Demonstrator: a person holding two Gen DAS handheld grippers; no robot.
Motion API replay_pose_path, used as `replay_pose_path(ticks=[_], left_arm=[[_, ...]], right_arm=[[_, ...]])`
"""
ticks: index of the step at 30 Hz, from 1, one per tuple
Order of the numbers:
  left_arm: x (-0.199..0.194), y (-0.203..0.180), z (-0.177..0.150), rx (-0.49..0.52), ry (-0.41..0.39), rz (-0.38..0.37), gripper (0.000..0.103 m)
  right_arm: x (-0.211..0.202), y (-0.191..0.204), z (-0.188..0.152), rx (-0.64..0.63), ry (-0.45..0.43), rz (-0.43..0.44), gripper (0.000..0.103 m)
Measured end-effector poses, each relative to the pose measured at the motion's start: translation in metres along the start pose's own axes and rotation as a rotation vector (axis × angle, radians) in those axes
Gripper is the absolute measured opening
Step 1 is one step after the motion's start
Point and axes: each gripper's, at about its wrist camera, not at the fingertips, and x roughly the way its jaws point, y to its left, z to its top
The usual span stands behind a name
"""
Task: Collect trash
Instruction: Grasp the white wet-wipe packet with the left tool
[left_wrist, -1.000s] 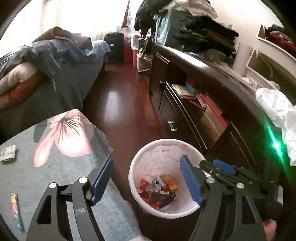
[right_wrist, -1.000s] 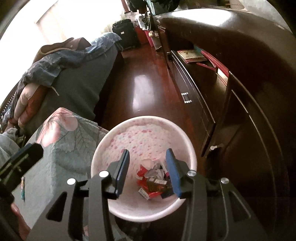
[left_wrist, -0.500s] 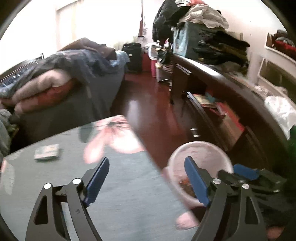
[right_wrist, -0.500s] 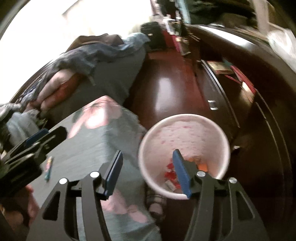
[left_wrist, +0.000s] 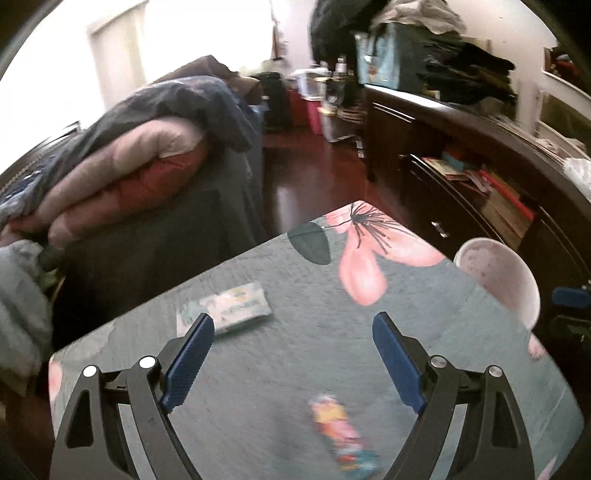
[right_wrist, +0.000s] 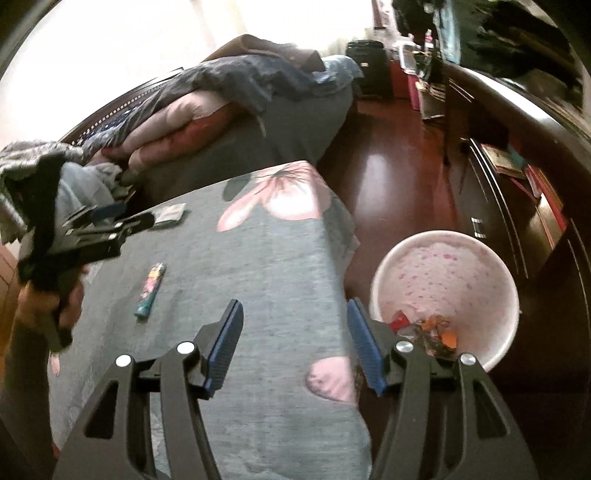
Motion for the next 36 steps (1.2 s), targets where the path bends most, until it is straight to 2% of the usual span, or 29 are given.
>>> replay_pose_path(ticks=[4,9,12,16,22,28,29,33,36], left_arm=[[0.022,0.021,0.005,0.071,0.033,-0.060,0.090],[0.052,0.042,0.012,0.134,0.073,-0.174,0.091],[0.068,0.053,0.014,0.157,0.094,-0.243,0.090],[0.087,0.062,0.018,0.181,0.110,-0.293,0.091],[0.112,0.068,0.012,0.182,0.199,-0.315,0.090],[0.097,0.071,-0.004,0.150,0.204,-0.318,0.090],[0.095,0.072,-0.007,0.135,0.203,-0.315,0.089],[0.085,0.077,-0.014,0.086,0.186,-0.262,0.070],[0.081,0.082,-0.015,0.032,0.177,-0.244,0.062]], right_arm=[[0.002,0.012,0.002,-0.015,-0.005,0.006,0.060],[0.007,0.017,0.004,-0.011,-0.001,0.019,0.060],[0.012,0.018,0.005,0.003,0.004,0.022,0.060],[0.018,0.015,0.004,0.024,0.011,0.014,0.060],[0.021,0.011,0.004,0.043,0.021,0.007,0.060],[0.017,0.016,0.005,0.045,0.014,0.032,0.060],[0.016,0.018,0.005,0.044,0.014,0.039,0.060],[0.013,0.024,0.004,0.038,0.020,0.068,0.060],[0.010,0.029,0.004,0.031,0.019,0.075,0.060]])
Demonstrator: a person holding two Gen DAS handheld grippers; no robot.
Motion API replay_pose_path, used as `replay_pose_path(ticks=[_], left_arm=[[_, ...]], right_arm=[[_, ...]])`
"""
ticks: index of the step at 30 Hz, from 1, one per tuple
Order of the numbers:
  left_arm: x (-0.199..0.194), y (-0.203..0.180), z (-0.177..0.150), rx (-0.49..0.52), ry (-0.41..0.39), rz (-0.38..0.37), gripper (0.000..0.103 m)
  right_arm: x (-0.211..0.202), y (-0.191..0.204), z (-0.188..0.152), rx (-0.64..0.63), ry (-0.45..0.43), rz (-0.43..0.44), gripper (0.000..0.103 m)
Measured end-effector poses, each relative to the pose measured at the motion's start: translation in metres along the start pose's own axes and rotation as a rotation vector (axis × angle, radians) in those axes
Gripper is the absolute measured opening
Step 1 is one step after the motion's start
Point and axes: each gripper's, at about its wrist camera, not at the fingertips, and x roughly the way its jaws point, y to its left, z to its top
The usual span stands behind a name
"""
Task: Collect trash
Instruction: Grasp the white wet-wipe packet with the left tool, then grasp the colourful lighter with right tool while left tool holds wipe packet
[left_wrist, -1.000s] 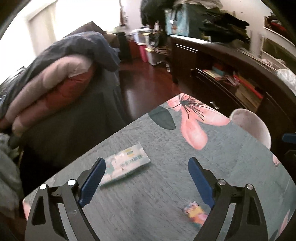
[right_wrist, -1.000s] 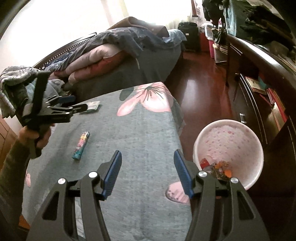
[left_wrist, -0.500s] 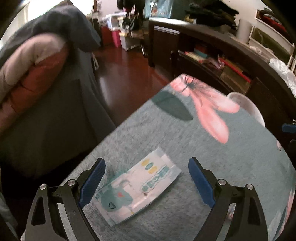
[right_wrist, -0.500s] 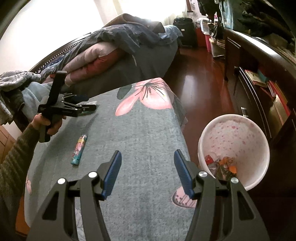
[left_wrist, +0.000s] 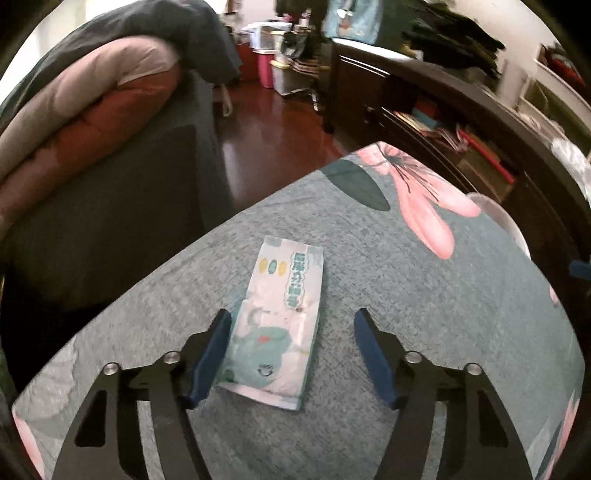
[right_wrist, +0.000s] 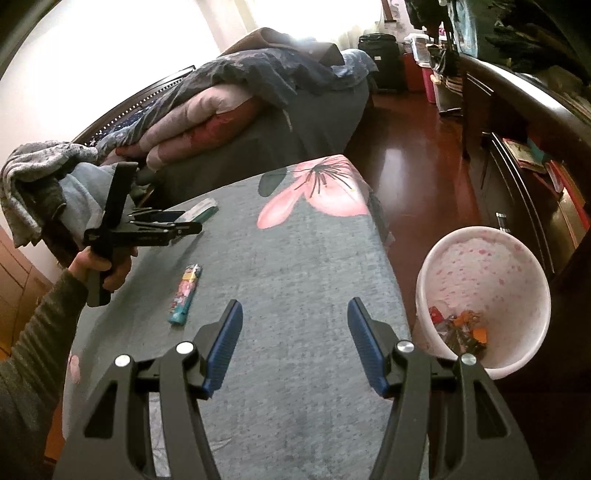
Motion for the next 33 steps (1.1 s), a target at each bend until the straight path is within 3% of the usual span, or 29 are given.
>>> replay_pose_path(ticks=[5,16,20,25,30,33], left_arm=[[-0.008,0.001,-0.008,-0.072,-0.029,0.021,0.044],[-0.052,-0.015,-0.042,-0.221,-0.119,0.169,0.044],[-0.077,-0.020,-0.060,-0.310,-0.139,0.284,0.044],[-0.108,-0.028,-0.086,-0.388,-0.158,0.441,0.044],[-0.134,-0.029,-0.114,-0.486,-0.191,0.446,0.044],[-0.144,-0.029,-0.127,-0.530,-0.193,0.474,0.044]], right_arm=[[-0.007,0.005,-0.002,-0.006,-0.003,0.014,0.060],[0.009,0.042,-0.009,-0.037,0.051,0.066,0.060],[0.034,0.074,-0.005,-0.071,0.076,0.091,0.061],[0.077,0.119,-0.003,-0.153,0.103,0.056,0.061],[0.109,0.144,-0.003,-0.184,0.138,0.014,0.060],[0.120,0.154,-0.005,-0.207,0.151,-0.029,0.047]])
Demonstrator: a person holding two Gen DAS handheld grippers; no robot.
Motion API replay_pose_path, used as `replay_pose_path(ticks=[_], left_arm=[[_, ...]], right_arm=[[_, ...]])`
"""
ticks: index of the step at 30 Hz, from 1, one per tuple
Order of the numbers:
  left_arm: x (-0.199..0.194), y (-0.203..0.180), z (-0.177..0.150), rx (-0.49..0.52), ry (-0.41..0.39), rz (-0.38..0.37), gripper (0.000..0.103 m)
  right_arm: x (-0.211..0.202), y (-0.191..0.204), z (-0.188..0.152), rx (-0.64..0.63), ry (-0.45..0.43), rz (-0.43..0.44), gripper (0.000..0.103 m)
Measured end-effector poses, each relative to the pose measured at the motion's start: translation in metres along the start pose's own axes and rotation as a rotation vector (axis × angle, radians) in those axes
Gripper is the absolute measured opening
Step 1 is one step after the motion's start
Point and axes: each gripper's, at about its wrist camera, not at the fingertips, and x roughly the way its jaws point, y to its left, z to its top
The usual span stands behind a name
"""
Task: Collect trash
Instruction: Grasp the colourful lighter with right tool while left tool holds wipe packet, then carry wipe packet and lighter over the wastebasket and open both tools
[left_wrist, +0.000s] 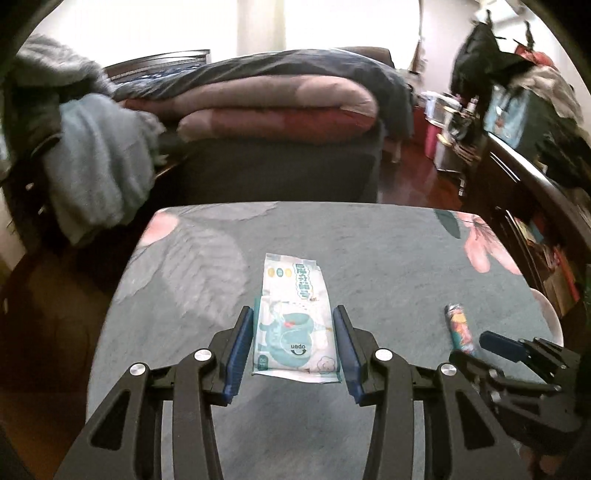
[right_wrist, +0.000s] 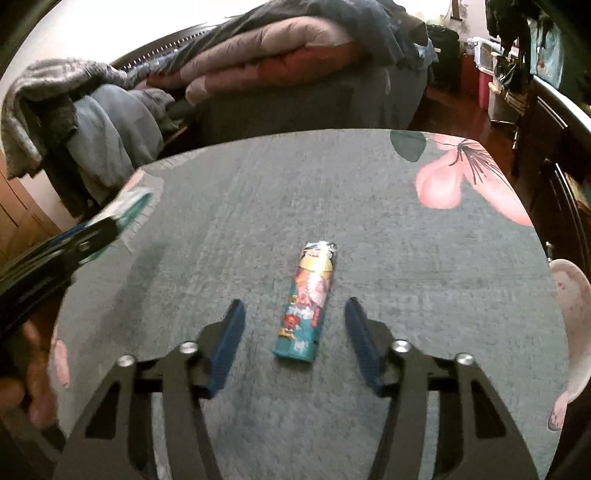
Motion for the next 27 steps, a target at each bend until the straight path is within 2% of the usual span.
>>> replay_pose_path(ticks=[3,5,11,27], left_arm=[[-0.009,0.012,-0.007,-0.027,-0.013,0.045,0.044],[-0.015,0.018,-0.011,-0.045,-0.016,0.057,0.044],[-0.031,0.022,-0.016,-0.037,-0.043,0.090,0.044],[-0.071,0.000,-0.013,-0.041,-0.091,0.073,0.044]], right_arm=[[0.003,0.007,0.000,-0.013,-0.003,-0.036,0.040],[0.004,0.009,-0.002,-0.027,-0.004,-0.054,0.028],[0.002,0.007,-0.005,-0.023,-0.003,-0.041,0.023],[-0.060,-0.055,-0.022,0.276,0.015,0.340,0.023]])
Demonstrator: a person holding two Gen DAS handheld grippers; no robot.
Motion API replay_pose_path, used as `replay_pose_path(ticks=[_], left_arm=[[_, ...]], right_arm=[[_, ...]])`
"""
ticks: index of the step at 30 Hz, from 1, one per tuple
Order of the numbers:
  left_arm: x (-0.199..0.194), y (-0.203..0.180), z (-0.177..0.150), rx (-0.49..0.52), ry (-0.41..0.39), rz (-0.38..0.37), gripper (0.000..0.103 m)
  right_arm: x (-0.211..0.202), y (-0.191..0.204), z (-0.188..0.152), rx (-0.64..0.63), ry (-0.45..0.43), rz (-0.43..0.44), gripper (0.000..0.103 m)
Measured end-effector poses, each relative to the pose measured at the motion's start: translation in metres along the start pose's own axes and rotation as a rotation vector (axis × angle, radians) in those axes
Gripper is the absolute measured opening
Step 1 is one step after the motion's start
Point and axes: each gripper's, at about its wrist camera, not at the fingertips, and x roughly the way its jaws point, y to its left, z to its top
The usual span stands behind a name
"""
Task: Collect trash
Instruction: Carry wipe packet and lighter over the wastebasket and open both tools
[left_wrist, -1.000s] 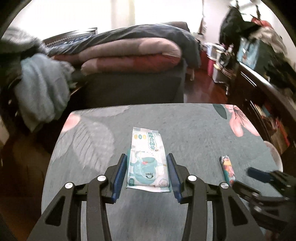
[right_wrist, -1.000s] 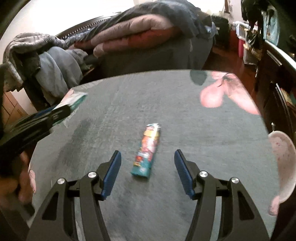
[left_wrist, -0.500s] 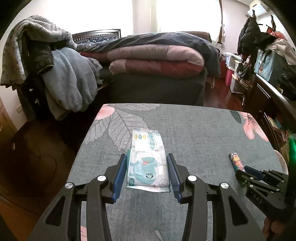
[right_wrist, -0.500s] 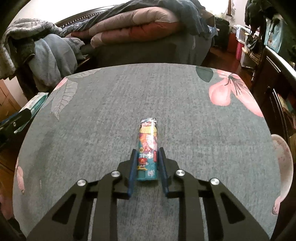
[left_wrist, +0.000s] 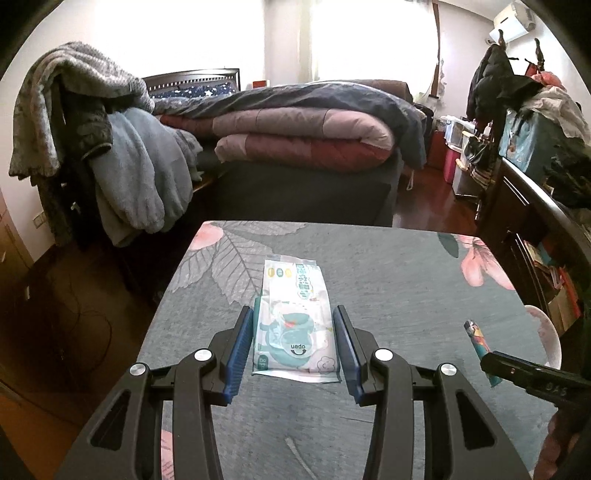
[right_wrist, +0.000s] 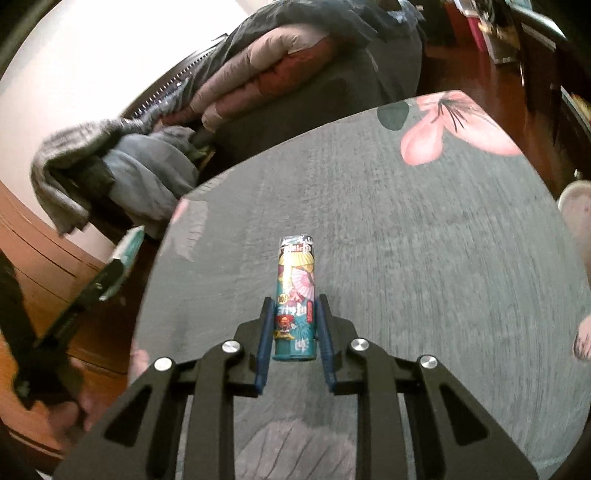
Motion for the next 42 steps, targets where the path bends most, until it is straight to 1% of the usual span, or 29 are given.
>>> replay_pose_path(ticks=[3,6,9,12,20,27,31,34,36,42], left_arm=[[-0.008,-0.010,0.001,0.010,-0.011,-0.011,0.044],[-0.016,-0.031,0.003,0.029,-0.025,-0.043,0.044],[-0.021,-0.058,0.005,0.059,-0.035,-0.086,0.044],[-0.023,-0.102,0.005,0.115,-0.041,-0.156,0.044],[-0.027,-0.207,0.003,0.252,-0.052,-0.311,0.044],[-0.024,-0.278,-0.001,0.340,-0.043,-0.411,0.044],[-0.013,-0.323,-0.005,0.395,-0.016,-0.469,0.044],[-0.001,-0.352,-0.008,0.412,0.016,-0.517,0.044],[0.005,-0.369,-0.011,0.417,0.024,-0.539,0.044],[0.032,-0.404,-0.015,0.410,0.083,-0.579,0.044]], right_arm=[[-0.014,-0.009,-0.003,0.039,-0.006,0.050,0.023],[-0.032,-0.021,-0.007,0.069,-0.033,0.076,0.023],[-0.055,-0.039,-0.010,0.093,-0.078,0.070,0.023],[-0.079,-0.064,-0.013,0.124,-0.125,0.044,0.023],[-0.133,-0.136,-0.020,0.222,-0.234,-0.049,0.023],[-0.174,-0.197,-0.024,0.302,-0.315,-0.151,0.023],[-0.186,-0.227,-0.024,0.339,-0.342,-0.210,0.023],[-0.191,-0.248,-0.022,0.359,-0.358,-0.266,0.024],[-0.191,-0.260,-0.020,0.370,-0.361,-0.297,0.023],[-0.184,-0.288,-0.013,0.376,-0.366,-0.370,0.024]])
